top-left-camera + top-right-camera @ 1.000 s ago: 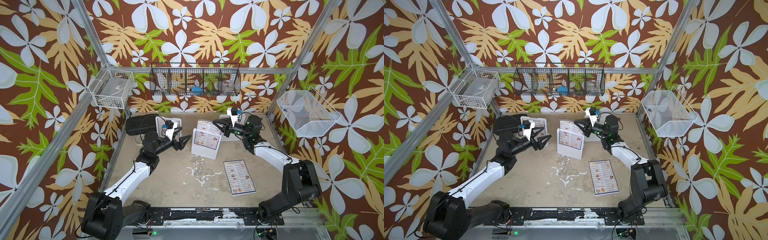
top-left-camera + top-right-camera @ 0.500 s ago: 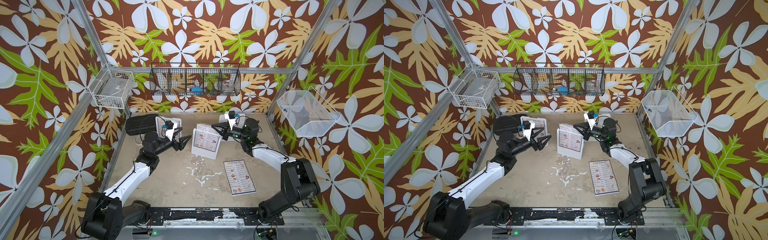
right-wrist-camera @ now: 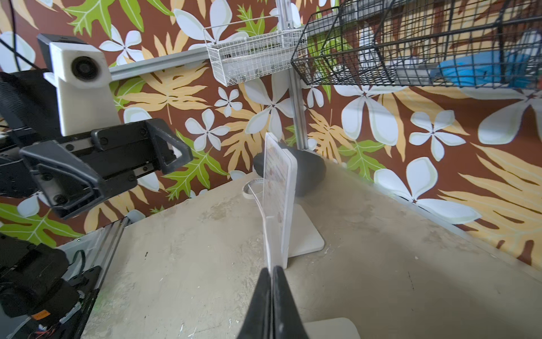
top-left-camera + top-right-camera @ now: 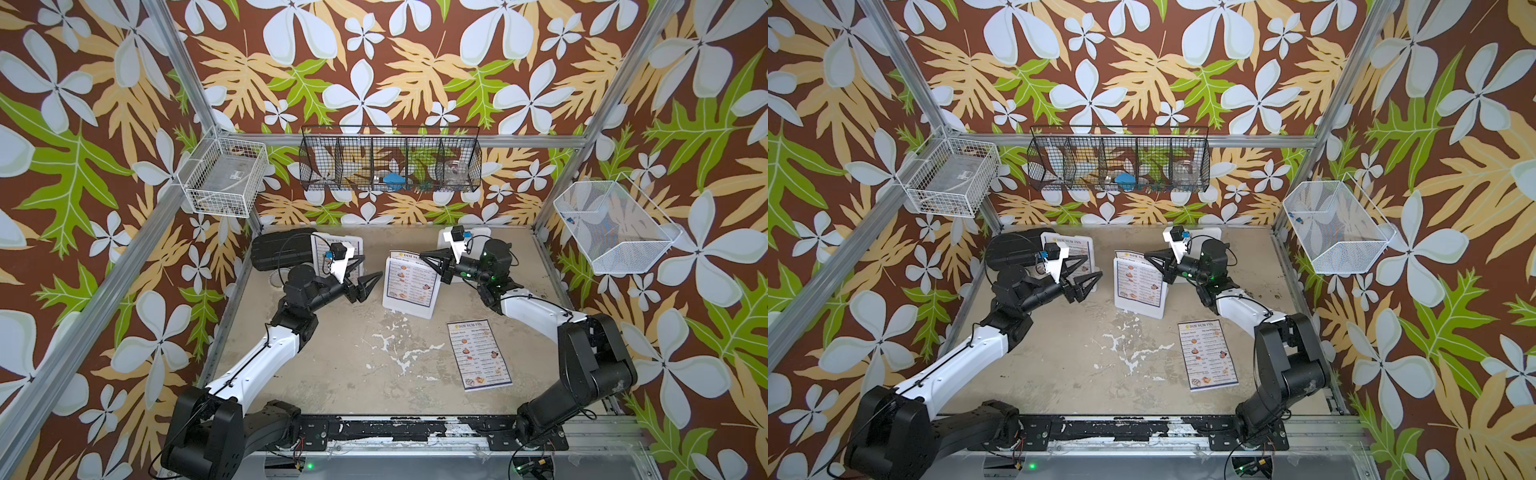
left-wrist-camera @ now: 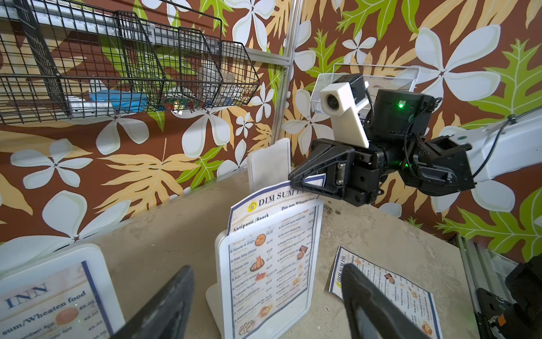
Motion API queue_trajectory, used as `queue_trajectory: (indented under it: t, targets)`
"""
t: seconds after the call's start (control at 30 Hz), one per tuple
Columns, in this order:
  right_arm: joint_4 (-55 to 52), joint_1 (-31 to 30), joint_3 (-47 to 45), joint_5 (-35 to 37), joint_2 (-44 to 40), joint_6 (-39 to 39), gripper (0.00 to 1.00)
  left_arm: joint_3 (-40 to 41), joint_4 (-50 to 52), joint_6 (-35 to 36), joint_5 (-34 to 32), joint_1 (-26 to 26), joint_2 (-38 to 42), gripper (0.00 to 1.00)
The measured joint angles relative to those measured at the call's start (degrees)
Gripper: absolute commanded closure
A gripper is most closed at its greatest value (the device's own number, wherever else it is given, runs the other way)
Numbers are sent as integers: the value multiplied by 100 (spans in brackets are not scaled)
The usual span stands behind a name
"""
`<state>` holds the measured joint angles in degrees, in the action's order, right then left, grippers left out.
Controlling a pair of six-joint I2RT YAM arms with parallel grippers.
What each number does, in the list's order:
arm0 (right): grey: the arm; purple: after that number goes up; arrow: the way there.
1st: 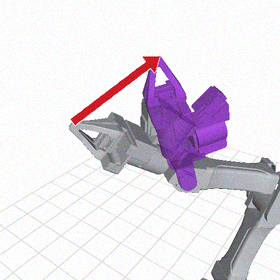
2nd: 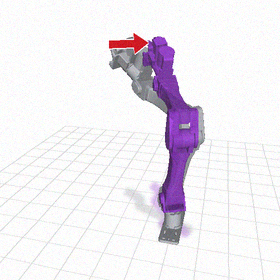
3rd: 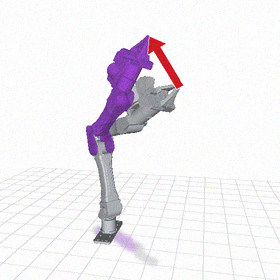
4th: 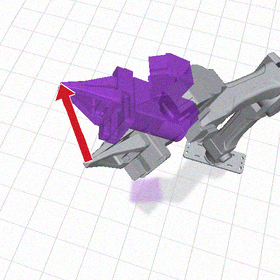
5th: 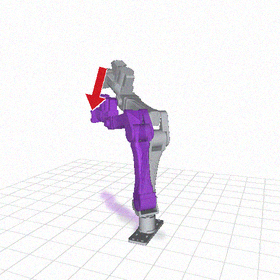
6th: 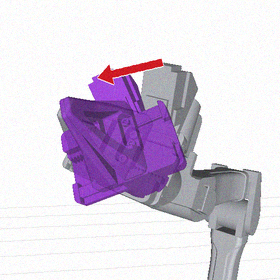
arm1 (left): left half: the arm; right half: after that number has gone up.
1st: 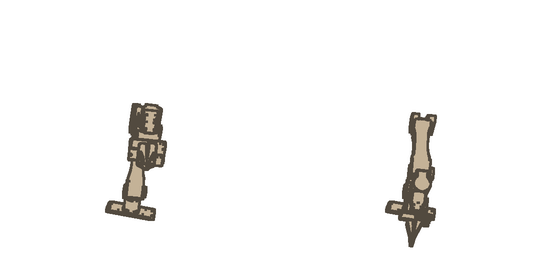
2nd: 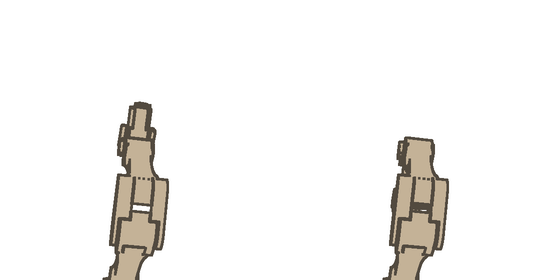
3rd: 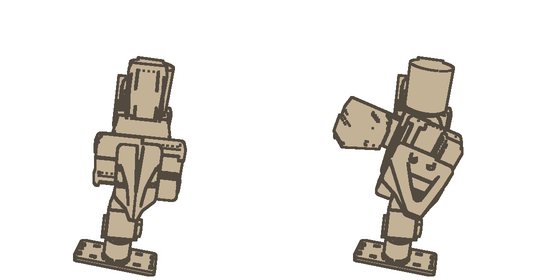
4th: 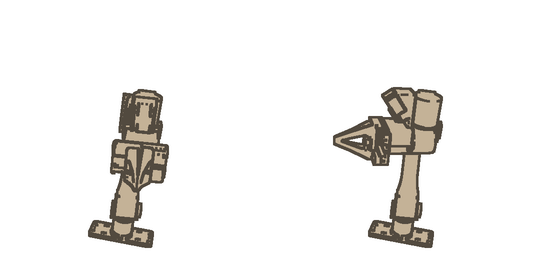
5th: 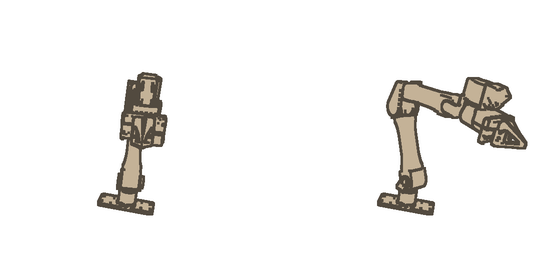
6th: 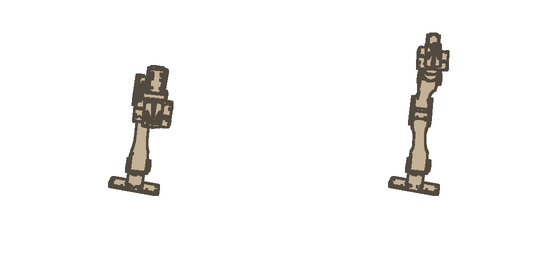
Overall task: Insert the menus into the narrow rack
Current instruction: Insert the menu into the narrow rack.
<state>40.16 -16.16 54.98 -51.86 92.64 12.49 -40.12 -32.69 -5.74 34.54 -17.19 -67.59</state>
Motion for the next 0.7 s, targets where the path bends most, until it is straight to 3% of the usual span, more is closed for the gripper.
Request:
queue_trajectory:
  t: [0.33,0.5,0.7]
  targets:
    - [-136,2,-42,245,4,-118,92,0,-37,0,2,0,-2,20]
    - [-293,2,-87,310,-133,-140,85,0,-50,0,2,0,-2,19]
    - [-638,-57,-92,957,-651,-146,71,0,-55,0,4,0,-26,19]
